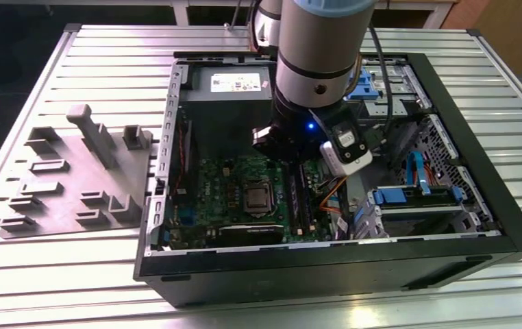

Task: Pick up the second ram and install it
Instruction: 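Insert the second ram into the second slot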

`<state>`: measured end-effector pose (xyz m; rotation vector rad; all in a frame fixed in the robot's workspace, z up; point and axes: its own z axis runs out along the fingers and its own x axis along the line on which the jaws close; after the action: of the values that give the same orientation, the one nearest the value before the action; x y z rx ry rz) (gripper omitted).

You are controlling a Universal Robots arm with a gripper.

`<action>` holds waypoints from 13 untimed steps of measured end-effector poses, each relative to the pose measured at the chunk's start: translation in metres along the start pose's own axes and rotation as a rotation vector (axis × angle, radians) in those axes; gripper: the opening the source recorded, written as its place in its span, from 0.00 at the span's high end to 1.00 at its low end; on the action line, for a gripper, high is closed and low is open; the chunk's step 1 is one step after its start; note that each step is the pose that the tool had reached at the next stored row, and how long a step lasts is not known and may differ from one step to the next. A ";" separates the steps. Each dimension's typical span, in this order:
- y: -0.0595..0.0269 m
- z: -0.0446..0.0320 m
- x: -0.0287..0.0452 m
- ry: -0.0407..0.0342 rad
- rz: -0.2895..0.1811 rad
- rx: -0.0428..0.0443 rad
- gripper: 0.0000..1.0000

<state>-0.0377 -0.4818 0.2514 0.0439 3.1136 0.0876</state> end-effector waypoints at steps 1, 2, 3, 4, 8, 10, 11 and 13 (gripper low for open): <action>0.0000 0.0007 -0.0003 0.0001 -0.001 -0.0001 0.89; -0.0001 0.0013 -0.0009 0.0001 -0.003 -0.0002 0.89; -0.0001 0.0018 -0.0012 0.0003 -0.005 -0.0001 0.89; -0.0001 0.0022 -0.0015 0.0005 -0.008 -0.0002 0.89; -0.0002 0.0037 -0.0017 0.0015 -0.028 -0.0008 0.89; -0.0002 0.0050 -0.0016 0.0018 -0.032 -0.0009 0.89; -0.0003 0.0062 -0.0016 0.0018 -0.032 -0.0009 0.89; -0.0004 0.0079 -0.0016 0.0017 -0.029 -0.0008 0.89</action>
<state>-0.0360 -0.4818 0.2435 -0.0010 3.1148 0.0883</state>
